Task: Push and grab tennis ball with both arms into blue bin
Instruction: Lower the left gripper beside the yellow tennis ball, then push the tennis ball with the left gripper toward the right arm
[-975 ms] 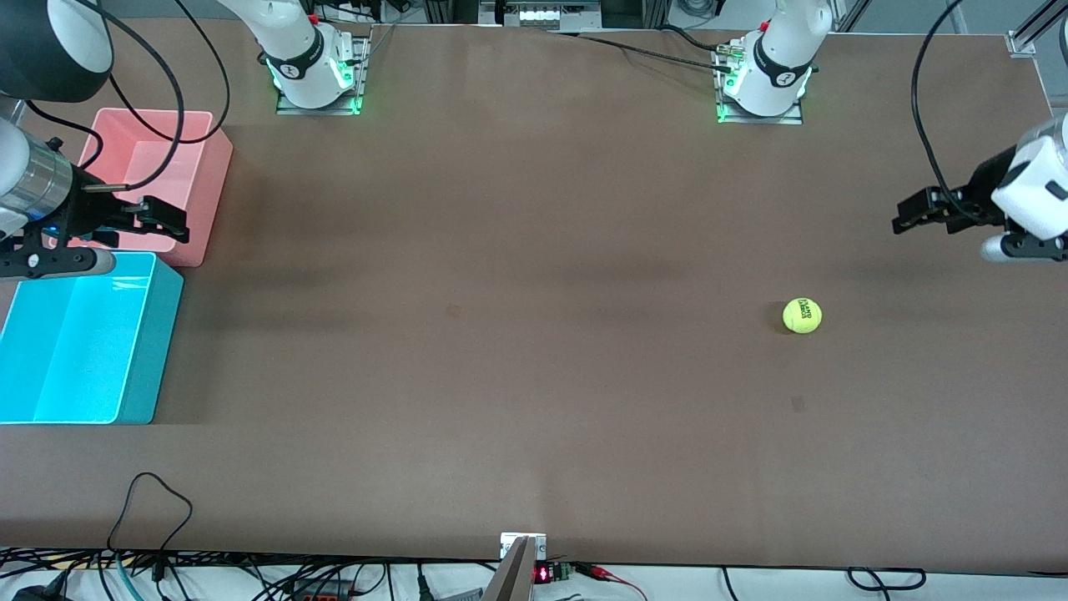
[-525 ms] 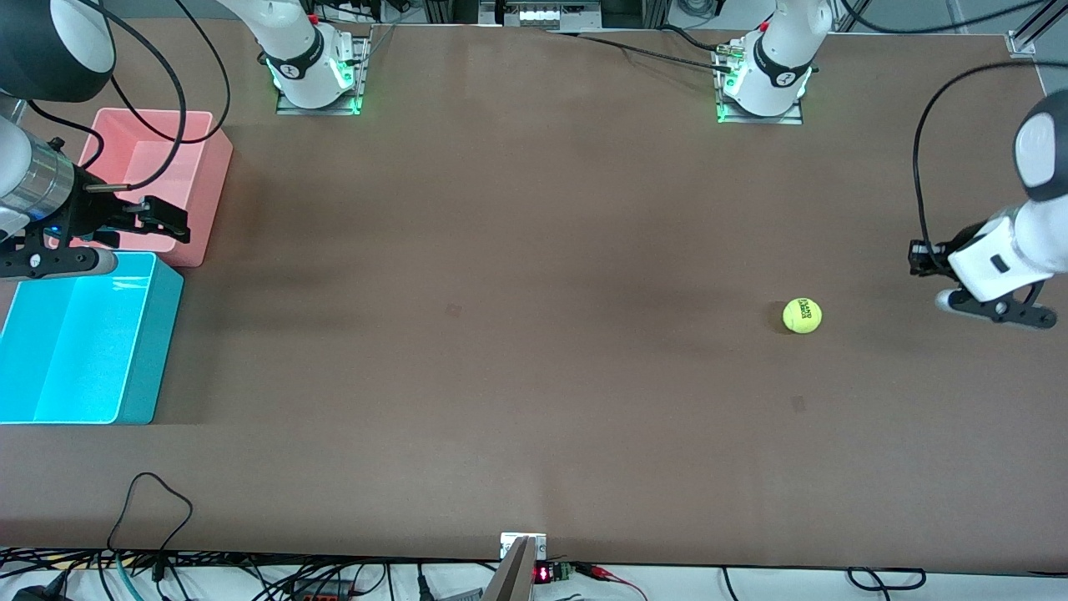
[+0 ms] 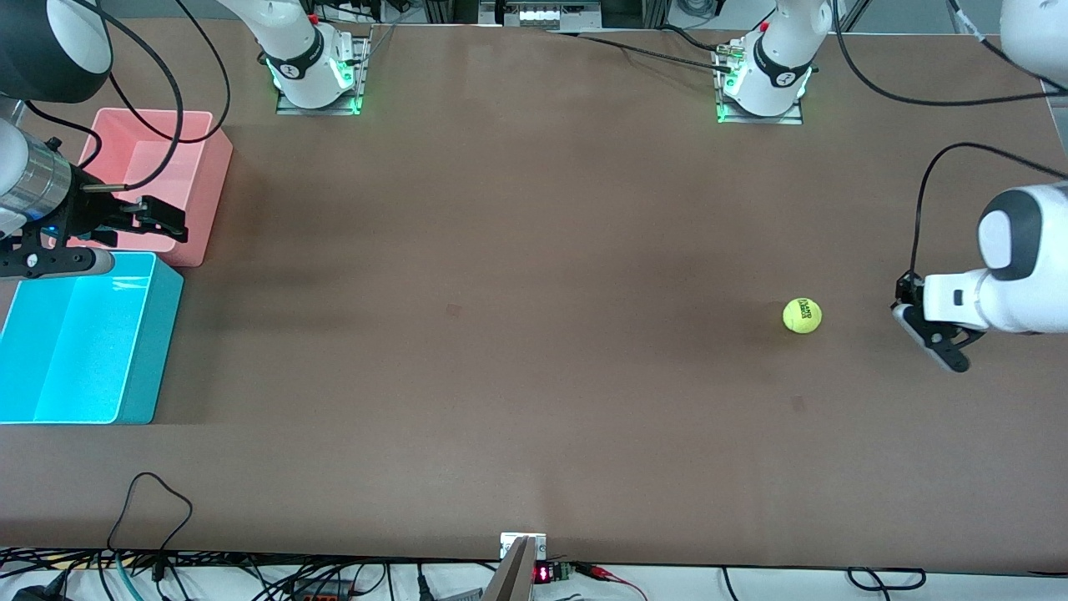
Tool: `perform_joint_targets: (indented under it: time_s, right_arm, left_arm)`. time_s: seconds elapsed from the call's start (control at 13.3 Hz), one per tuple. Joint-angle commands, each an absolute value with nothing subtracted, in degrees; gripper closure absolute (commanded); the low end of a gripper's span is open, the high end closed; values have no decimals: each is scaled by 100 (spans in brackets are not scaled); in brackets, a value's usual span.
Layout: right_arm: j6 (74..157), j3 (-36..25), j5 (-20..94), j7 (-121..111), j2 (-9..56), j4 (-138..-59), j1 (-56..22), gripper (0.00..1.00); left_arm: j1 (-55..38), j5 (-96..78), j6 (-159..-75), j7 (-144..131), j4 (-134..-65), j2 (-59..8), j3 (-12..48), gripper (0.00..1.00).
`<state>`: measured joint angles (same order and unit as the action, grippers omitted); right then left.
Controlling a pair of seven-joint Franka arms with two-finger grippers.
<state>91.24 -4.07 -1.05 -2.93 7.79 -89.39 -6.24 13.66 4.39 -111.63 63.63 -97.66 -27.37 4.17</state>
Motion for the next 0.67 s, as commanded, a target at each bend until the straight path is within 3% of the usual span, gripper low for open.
perform_joint_targets:
  time_s: [0.0, 0.6]
  right_arm:
    - [9053, -396, -176, -255, 721, -8938, -615, 0]
    - [9044, -404, -176, -255, 721, -8947, -598, 0]
  left_arm:
    - [1485, 536, -11679, 7967, -9677, -3093, 466, 100]
    - [1503, 536, -12453, 8859, -10449, -3103, 466, 100]
